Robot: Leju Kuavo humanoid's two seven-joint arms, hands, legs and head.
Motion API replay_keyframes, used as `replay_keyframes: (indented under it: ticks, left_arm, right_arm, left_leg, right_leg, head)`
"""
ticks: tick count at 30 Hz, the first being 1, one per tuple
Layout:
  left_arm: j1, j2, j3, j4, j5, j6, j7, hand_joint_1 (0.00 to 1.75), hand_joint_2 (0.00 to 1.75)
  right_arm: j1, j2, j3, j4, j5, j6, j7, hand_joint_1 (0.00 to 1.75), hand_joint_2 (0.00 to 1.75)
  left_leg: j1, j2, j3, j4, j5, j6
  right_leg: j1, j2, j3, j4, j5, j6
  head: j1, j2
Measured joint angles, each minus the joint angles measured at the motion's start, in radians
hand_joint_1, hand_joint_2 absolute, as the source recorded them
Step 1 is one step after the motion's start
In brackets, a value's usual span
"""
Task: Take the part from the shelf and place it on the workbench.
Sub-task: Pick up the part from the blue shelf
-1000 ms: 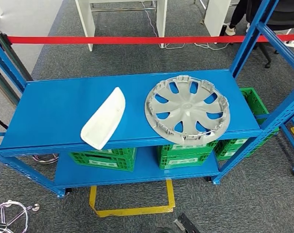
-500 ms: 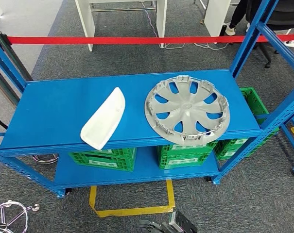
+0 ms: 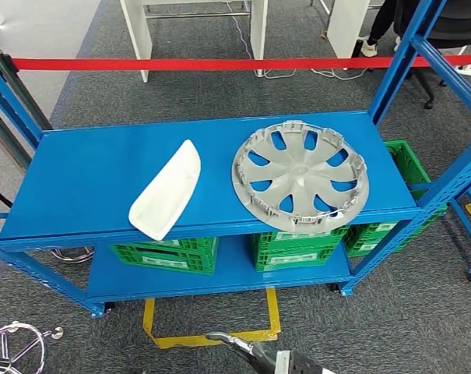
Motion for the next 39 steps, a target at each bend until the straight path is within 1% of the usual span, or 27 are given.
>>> replay_keyframes:
  ticks: [4, 6, 8, 12, 14, 16, 20, 32, 37, 39]
  left_arm:
    - [-0.009, -0.020, 0.000, 0.043, 0.000, -0.022, -0.009, 0.00, 0.00]
    - [-0.013, -0.028, 0.000, 0.061, -0.001, -0.026, -0.013, 0.00, 0.00]
    - [-0.017, -0.038, 0.000, 0.079, -0.003, -0.029, -0.018, 0.00, 0.00]
    - [-0.023, -0.054, 0.000, 0.111, -0.010, -0.022, -0.030, 0.00, 0.00]
    - [-0.024, -0.061, 0.000, 0.124, -0.015, -0.015, -0.031, 0.00, 0.00]
    - [-0.024, -0.066, 0.000, 0.135, -0.020, -0.012, -0.031, 0.00, 0.00]
    - [-0.024, -0.073, 0.000, 0.151, -0.023, -0.010, -0.031, 0.00, 0.00]
    - [-0.024, -0.080, 0.000, 0.168, -0.025, -0.010, -0.029, 0.00, 0.00]
    - [-0.026, -0.081, 0.000, 0.175, -0.038, -0.014, -0.013, 0.00, 0.00]
    - [-0.026, -0.081, 0.000, 0.176, -0.044, -0.015, -0.010, 0.00, 0.00]
  right_arm:
    - [0.006, -0.001, -0.014, -0.032, 0.058, -0.036, -0.016, 0.00, 1.75]
    - [0.010, -0.001, -0.020, -0.047, 0.097, -0.073, -0.025, 0.00, 1.75]
    - [0.016, -0.001, -0.026, -0.066, 0.154, -0.135, -0.030, 0.00, 1.75]
    - [0.027, -0.001, -0.038, -0.103, 0.285, -0.297, -0.018, 0.00, 1.75]
    - [0.031, -0.001, -0.042, -0.110, 0.313, -0.355, -0.009, 0.00, 1.75]
    - [0.036, -0.001, -0.043, -0.113, 0.319, -0.387, -0.008, 0.00, 1.75]
    - [0.040, -0.001, -0.042, -0.114, 0.320, -0.420, -0.008, 0.00, 1.75]
    - [0.046, -0.005, -0.040, -0.119, 0.319, -0.433, -0.008, 0.00, 1.75]
    - [0.048, -0.022, -0.030, -0.125, 0.295, -0.471, 0.005, 0.00, 1.75]
    - [0.051, -0.029, -0.026, -0.128, 0.300, -0.500, 0.006, 0.00, 1.75]
  left_leg:
    - [0.000, 0.000, 0.000, 0.000, 0.000, 0.000]
    - [0.000, 0.000, 0.000, 0.000, 0.000, 0.000]
    - [0.000, 0.000, 0.000, 0.000, 0.000, 0.000]
    - [0.000, 0.000, 0.000, 0.000, 0.000, 0.000]
    - [0.000, 0.000, 0.000, 0.000, 0.000, 0.000]
    - [0.000, 0.000, 0.000, 0.000, 0.000, 0.000]
    - [0.000, 0.000, 0.000, 0.000, 0.000, 0.000]
    - [0.000, 0.000, 0.000, 0.000, 0.000, 0.000]
    - [0.000, 0.000, 0.000, 0.000, 0.000, 0.000]
    - [0.000, 0.000, 0.000, 0.000, 0.000, 0.000]
  right_leg:
    - [0.000, 0.000, 0.000, 0.000, 0.000, 0.000]
    - [0.000, 0.000, 0.000, 0.000, 0.000, 0.000]
    - [0.000, 0.000, 0.000, 0.000, 0.000, 0.000]
    - [0.000, 0.000, 0.000, 0.000, 0.000, 0.000]
    - [0.000, 0.000, 0.000, 0.000, 0.000, 0.000]
    - [0.000, 0.000, 0.000, 0.000, 0.000, 0.000]
    - [0.000, 0.000, 0.000, 0.000, 0.000, 0.000]
    - [0.000, 0.000, 0.000, 0.000, 0.000, 0.000]
    - [0.000, 0.000, 0.000, 0.000, 0.000, 0.000]
    - [0.000, 0.000, 0.000, 0.000, 0.000, 0.000]
  head:
    - [0.000, 0.000]
    - [0.000, 0.000]
    - [0.000, 0.000]
    - [0.000, 0.000]
    - [0.000, 0.000]
    - [0.000, 0.000]
    - [0.000, 0.000]
    - [0.000, 0.000]
    - [0.000, 0.000]
    - [0.000, 0.000]
